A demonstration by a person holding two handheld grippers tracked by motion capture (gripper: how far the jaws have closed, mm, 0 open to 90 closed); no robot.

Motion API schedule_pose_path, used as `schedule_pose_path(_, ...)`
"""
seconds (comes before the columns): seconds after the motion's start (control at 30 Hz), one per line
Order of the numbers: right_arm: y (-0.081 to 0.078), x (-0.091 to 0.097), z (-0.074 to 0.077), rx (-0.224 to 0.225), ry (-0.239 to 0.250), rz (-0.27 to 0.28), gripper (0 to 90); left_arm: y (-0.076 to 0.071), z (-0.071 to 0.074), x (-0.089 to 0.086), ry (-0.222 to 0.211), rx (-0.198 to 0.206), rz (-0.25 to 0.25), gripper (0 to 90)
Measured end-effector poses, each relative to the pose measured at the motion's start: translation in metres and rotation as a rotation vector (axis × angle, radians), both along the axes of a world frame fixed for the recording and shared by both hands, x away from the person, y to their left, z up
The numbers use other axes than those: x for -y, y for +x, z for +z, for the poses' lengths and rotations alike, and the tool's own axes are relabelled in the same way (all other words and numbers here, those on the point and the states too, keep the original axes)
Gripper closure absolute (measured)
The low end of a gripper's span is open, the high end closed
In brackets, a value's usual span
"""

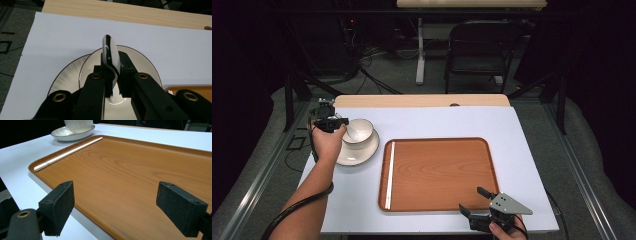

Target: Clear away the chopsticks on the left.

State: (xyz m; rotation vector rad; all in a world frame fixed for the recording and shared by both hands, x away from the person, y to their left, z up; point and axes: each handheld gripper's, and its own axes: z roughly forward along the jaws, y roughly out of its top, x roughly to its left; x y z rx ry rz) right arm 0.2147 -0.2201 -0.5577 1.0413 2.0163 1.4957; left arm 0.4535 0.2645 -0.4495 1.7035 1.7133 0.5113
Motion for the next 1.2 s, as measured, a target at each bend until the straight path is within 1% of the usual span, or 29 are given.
schedule_pose_path(0.1, 0.0, 0.0, 0.0, -0.001, 0.0, 0.0, 14.4, 0.0, 0.005, 0.002, -0.001, 0.003, -0.005, 84.8)
schedule_pose_path(0.3, 0.0, 0.0, 0.0, -0.002, -0.003, -0.002, 14.4, -0.003, 0.015, 0.004, 0.015, 0.004, -0.034, 84.8)
schedule_pose_path(0.33, 0.0, 0.0, 0.0, -0.001, -0.004, -0.001, 14.4, -0.004, 0.016, 0.005, 0.014, 0.011, -0.035, 84.8)
schedule_pose_path(0.47, 0.0, 0.0, 0.0, -0.001, -0.004, 0.0, 14.4, -0.006, 0.022, 0.005, 0.013, 0.013, -0.046, 84.8)
schedule_pose_path(0.6, 0.0, -0.001, 0.0, -0.001, -0.005, 0.0, 14.4, -0.009, 0.027, 0.005, 0.017, 0.012, -0.057, 84.8)
schedule_pose_path(0.7, 0.0, -0.001, 0.0, -0.002, -0.005, 0.0, 14.4, -0.011, 0.031, 0.003, 0.028, 0.01, -0.064, 84.8)
schedule_pose_path(0.83, 0.0, -0.001, 0.0, -0.002, -0.006, -0.001, 14.4, -0.013, 0.035, 0.002, 0.02, 0.011, -0.062, 84.9)
schedule_pose_path(1.2, 0.0, -0.001, 0.0, -0.001, -0.008, 0.0, 14.4, -0.02, 0.046, -0.001, 0.03, 0.005, -0.095, 84.8)
